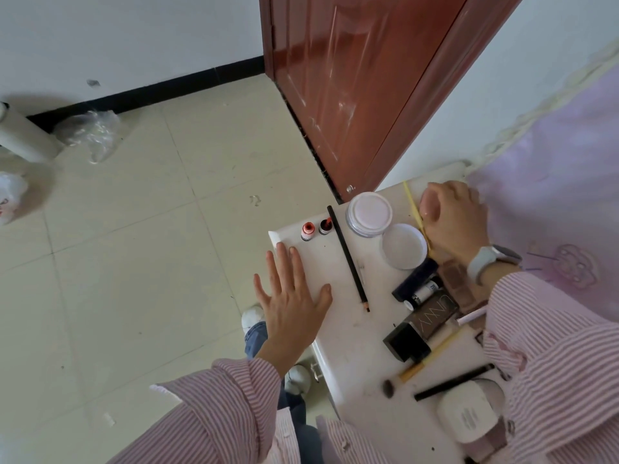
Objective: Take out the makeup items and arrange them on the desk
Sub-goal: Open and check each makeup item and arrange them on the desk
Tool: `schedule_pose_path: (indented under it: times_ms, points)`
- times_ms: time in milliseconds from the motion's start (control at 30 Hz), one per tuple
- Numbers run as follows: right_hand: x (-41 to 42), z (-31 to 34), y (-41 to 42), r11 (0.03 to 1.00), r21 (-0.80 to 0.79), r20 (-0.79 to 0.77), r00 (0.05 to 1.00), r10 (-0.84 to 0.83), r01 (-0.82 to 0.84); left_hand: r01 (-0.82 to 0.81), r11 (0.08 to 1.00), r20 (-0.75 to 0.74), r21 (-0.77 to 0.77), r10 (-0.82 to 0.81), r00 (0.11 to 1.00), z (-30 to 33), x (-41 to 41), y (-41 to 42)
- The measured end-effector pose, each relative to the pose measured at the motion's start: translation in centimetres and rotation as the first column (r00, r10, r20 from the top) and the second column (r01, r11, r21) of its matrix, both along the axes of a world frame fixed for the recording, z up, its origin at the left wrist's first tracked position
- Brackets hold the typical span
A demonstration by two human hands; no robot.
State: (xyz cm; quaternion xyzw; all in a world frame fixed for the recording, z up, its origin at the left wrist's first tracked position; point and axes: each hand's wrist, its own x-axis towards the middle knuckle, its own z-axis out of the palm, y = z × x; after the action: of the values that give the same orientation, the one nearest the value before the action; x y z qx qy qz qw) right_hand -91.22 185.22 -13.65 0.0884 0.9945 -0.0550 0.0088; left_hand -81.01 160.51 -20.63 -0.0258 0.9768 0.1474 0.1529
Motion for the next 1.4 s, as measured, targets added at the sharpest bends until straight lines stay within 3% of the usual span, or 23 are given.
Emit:
schedule_pose_path:
  times_ms: [67,133,400,467,533,600,700,800,833,900,967,1033,1100,1167,1300,1400]
  points:
    - [-0.1,-0.6,1.9,0.999,0.032,0.22,0.975,0.03,-0.038,0.002,1.0,0.0,-0.005,-0.002,1.0,-0.1,0.0,0.0]
    - [-0.4,-1.1,3.0,0.997,0.041,0.322,0.945,0.053,-0.07,0.004,1.0,-0.002,-0.004,-0.004,1.0,-0.1,0.0,0.0]
    - [-1.3,-0.8,3.2,0.989,0.116,0.274,0.96,0.052,-0.087,0.008,1.0,-0.014,0.002,-0.008,1.0,0.2,0.0,0.0]
    - [-0.8,0.1,2.6,0.999,-0.004,0.132,0.99,0.043,-0.043,0.011,1.0,-0.002,0.008,-0.011,1.0,0.2,0.0,0.0]
    - [0.1,1.1,1.9,0.956,-0.293,-0.009,1.0,0.009,-0.011,0.014,1.0,0.02,0.014,-0.015,1.0,0.1,0.0,0.0]
    - [1.5,2.1,0.9,0.823,-0.567,-0.072,0.997,-0.035,-0.012,0.001,0.999,0.021,0.035,-0.002,1.0,0.1,-0.1,-0.1]
    - [4.3,2.9,-0.9,0.643,-0.765,-0.041,0.999,-0.017,-0.02,-0.1,0.976,-0.012,0.194,0.104,0.995,1.4,-0.3,0.0]
    - [7.4,3.2,-3.0,0.617,-0.782,-0.014,0.992,0.124,-0.089,-0.092,0.898,-0.272,0.431,0.226,0.935,3.7,-0.1,0.5]
    - [8.4,3.1,-3.6,0.622,-0.773,-0.022,0.984,0.175,-0.128,-0.078,0.837,-0.269,0.542,0.26,0.927,4.5,0.0,0.7]
    - [10.1,3.0,-4.8,0.618,-0.76,-0.046,0.966,0.253,-0.198,-0.184,0.597,0.043,0.781,0.243,0.969,6.4,-0.1,1.0]
    - [11.4,3.1,-5.9,0.63,-0.742,-0.067,0.96,0.272,-0.23,-0.376,0.382,0.395,0.844,0.03,0.918,7.7,-0.3,1.3]
    - [12.4,3.2,-7.0,0.66,-0.711,-0.098,0.964,0.248,-0.242,-0.529,0.222,0.567,0.819,-0.177,0.805,8.0,-0.2,1.4]
    - [12.8,3.2,-7.8,0.706,-0.65,-0.16,0.958,0.236,-0.282,-0.59,0.095,0.59,0.802,-0.278,0.758,7.9,0.0,1.3]
    - [12.8,3.3,-7.9,0.709,-0.647,-0.166,0.959,0.23,-0.281,-0.567,0.077,0.565,0.82,-0.26,0.783,7.9,0.2,1.2]
    - [12.5,3.7,-6.9,0.696,-0.642,-0.129,0.941,0.314,-0.32,-0.549,0.165,0.567,0.819,-0.091,0.819,8.2,-0.1,1.1]
    - [12.5,3.8,-7.1,0.745,-0.564,-0.189,0.934,0.302,-0.355,-0.654,0.054,0.656,0.755,-0.073,0.751,8.2,-0.3,1.4]
